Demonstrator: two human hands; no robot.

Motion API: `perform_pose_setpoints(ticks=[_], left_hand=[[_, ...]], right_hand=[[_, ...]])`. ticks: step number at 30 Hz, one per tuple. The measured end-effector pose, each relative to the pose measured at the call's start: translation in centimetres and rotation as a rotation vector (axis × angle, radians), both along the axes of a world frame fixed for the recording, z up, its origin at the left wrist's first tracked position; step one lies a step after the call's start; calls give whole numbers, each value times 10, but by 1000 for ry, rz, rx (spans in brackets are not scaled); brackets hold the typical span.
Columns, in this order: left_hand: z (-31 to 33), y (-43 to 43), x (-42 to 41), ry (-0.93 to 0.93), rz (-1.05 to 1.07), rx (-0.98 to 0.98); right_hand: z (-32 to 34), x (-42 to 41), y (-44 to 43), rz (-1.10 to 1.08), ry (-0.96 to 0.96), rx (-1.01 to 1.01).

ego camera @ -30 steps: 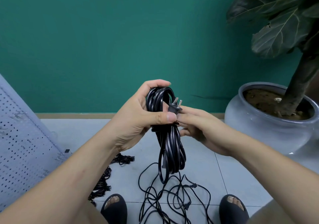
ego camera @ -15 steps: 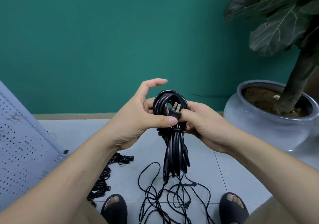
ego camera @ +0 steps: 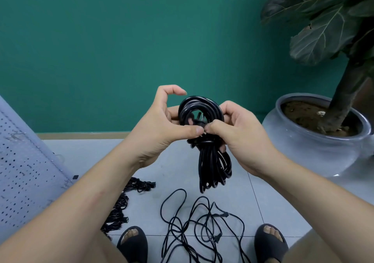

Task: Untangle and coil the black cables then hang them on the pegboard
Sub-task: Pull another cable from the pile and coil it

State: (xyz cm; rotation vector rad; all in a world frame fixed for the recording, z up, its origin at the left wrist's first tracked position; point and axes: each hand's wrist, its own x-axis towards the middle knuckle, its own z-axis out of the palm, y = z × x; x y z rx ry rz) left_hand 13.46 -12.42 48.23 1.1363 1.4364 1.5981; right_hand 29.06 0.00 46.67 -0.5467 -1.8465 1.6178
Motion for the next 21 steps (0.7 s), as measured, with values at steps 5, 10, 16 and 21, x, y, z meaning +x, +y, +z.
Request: perform_pose_setpoints(ticks=[5,10,16,21], left_hand=[[5,6,3,-34,28,-50],[4,7,4,-63,80,-91],[-3,12,13,18,201,-70],[-13,11,19,68,288,24]], right_hand=[[1,1,0,-70,12,38],[0,1,1,-115,-28,97],[1,3,3,-135,-79,183],[3,4,5,-161,-49,224]])
